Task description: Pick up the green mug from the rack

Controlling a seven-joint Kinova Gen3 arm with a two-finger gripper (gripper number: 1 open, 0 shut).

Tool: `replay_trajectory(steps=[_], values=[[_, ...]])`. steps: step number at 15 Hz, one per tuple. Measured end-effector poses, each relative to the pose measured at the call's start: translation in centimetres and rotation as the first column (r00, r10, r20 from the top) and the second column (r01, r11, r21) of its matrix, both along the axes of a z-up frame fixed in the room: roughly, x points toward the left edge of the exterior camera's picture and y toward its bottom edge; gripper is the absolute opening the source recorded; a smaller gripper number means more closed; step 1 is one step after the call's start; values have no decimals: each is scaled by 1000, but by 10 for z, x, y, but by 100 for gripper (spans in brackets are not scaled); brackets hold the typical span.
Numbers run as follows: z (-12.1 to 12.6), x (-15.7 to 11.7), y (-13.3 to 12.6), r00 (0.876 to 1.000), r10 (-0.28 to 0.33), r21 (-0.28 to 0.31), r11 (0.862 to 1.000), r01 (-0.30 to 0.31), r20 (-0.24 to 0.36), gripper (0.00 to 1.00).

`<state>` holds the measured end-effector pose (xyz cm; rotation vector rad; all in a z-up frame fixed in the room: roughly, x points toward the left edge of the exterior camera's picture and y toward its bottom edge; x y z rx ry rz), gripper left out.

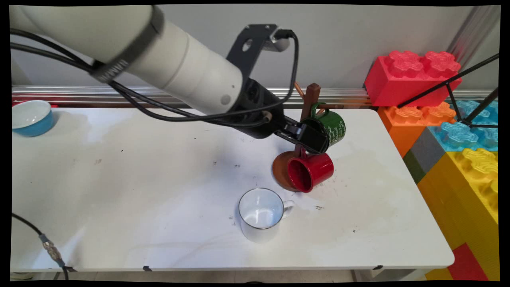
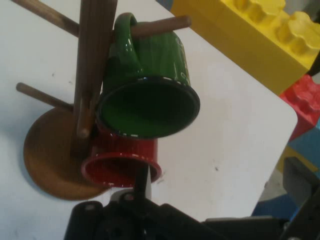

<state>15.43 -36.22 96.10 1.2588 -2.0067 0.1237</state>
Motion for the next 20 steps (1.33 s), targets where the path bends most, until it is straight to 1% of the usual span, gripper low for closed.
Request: replay_trajectory(steps=[10, 20], values=[[-35, -30, -22, 996, 62, -17, 998, -63, -70, 100], [-56, -47, -36, 987, 107, -25, 994, -110, -118, 100]])
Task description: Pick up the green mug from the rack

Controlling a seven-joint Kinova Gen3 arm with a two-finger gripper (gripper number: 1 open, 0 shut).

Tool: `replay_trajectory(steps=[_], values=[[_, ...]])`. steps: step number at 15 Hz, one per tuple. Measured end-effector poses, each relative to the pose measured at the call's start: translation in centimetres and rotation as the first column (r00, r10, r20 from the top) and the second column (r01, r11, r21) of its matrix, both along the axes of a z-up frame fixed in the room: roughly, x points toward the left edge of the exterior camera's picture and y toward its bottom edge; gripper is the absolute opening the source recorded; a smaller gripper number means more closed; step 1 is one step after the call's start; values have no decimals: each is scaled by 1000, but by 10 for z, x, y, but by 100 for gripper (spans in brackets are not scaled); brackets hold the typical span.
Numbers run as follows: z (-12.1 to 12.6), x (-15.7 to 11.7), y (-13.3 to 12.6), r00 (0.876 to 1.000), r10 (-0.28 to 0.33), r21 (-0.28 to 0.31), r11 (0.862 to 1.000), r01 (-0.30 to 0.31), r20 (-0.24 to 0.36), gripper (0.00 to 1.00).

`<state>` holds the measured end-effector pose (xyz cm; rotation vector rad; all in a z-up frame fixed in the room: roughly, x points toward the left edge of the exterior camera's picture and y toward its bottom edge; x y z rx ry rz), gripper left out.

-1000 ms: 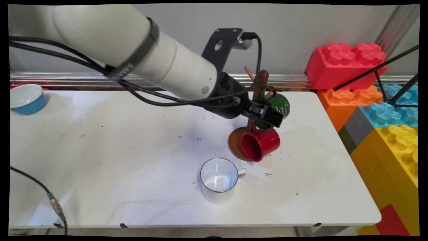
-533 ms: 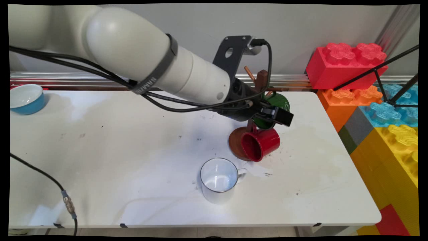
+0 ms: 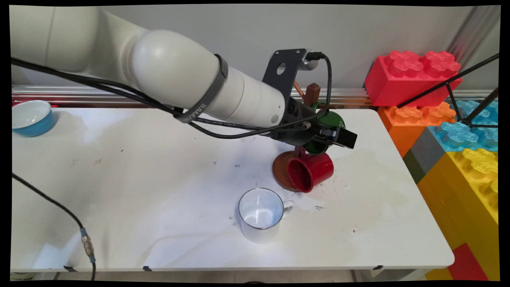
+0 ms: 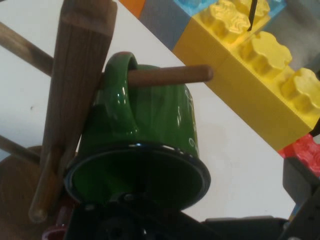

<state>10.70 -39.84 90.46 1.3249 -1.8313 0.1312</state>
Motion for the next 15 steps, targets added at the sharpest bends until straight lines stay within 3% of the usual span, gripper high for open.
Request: replay_trajectory(steps=[15], values=[[-11, -6, -6, 999, 26, -13, 1000, -26, -29, 100]])
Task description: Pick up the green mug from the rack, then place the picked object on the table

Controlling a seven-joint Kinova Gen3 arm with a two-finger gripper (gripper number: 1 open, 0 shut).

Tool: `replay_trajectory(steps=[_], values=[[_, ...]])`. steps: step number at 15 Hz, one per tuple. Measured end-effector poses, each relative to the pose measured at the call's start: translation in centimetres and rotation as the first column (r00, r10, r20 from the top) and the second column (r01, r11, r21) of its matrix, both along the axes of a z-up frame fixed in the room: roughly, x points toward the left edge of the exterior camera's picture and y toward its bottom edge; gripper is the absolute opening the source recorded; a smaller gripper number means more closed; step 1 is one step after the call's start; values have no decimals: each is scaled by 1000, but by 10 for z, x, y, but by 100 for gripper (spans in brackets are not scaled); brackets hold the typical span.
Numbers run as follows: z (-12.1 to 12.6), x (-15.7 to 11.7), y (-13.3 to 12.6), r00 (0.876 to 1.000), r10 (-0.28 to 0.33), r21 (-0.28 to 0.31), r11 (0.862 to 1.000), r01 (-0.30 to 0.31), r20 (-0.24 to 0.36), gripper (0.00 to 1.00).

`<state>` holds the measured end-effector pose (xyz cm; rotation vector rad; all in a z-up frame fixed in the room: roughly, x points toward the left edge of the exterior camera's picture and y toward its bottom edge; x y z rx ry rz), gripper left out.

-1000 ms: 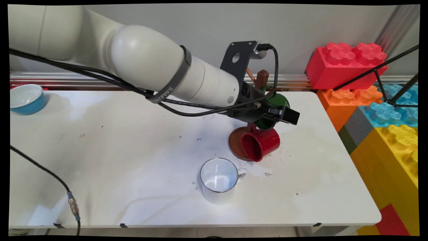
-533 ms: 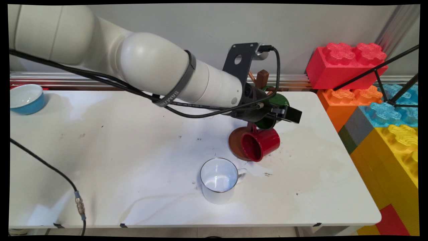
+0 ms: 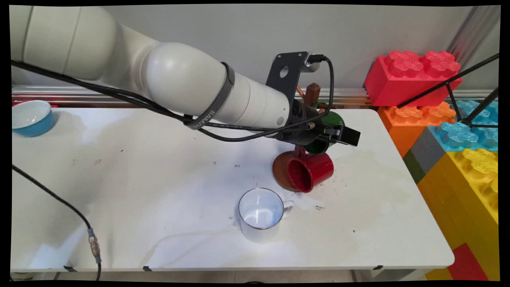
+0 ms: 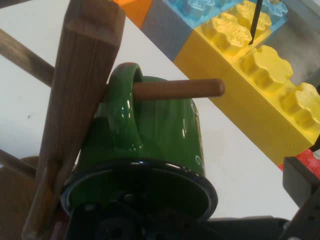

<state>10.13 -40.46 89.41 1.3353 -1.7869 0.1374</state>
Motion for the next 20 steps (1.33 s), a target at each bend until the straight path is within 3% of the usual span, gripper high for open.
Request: replay_trajectory(steps=[2, 3, 20], values=[[0, 0, 0, 1000, 1, -1, 1000, -1, -1, 100], [0, 0, 0, 1000, 2, -3, 1000, -2, -2, 0], [8, 11, 8, 1000, 14, 14, 1000, -13, -8, 0]])
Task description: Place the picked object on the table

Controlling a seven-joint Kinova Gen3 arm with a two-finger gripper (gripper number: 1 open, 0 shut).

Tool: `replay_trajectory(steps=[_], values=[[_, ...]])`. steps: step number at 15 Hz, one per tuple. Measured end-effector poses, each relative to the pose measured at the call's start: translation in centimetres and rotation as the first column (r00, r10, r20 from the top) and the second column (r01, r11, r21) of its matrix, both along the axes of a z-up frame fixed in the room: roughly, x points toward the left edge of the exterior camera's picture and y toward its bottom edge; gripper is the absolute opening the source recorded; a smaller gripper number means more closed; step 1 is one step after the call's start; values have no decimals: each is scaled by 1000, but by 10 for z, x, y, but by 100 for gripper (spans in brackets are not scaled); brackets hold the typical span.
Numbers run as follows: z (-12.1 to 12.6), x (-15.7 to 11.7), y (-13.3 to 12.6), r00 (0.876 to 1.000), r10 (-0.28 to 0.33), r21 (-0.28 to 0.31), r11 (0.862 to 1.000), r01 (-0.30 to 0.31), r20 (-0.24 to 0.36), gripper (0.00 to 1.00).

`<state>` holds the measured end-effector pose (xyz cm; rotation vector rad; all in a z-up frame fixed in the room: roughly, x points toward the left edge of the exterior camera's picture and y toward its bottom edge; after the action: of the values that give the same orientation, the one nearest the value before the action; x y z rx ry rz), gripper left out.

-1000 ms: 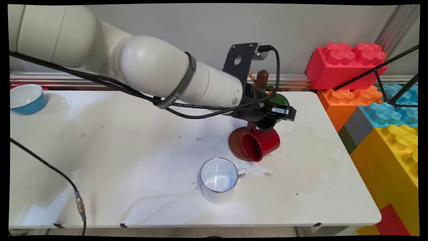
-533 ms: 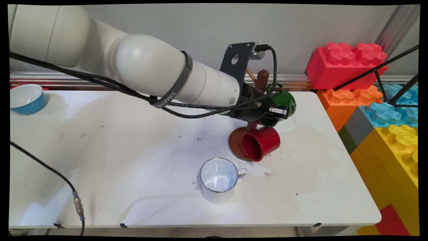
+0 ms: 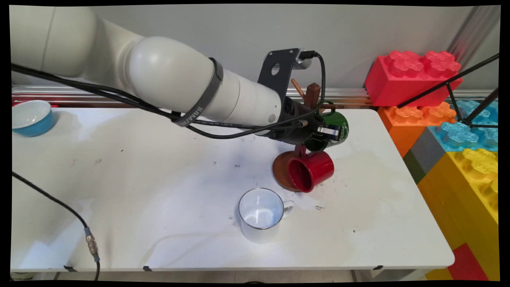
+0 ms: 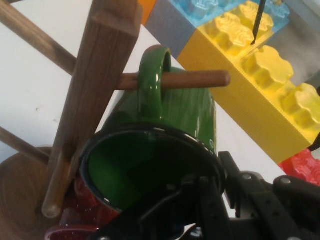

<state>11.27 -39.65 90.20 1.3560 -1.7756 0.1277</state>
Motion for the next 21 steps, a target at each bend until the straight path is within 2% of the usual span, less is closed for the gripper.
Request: replay_trajectory(steps=[10, 21], values=[[24, 3, 11, 999, -22, 0, 1000, 22, -39, 0], [59, -2, 43, 989, -98, 9, 995, 100, -107, 0]])
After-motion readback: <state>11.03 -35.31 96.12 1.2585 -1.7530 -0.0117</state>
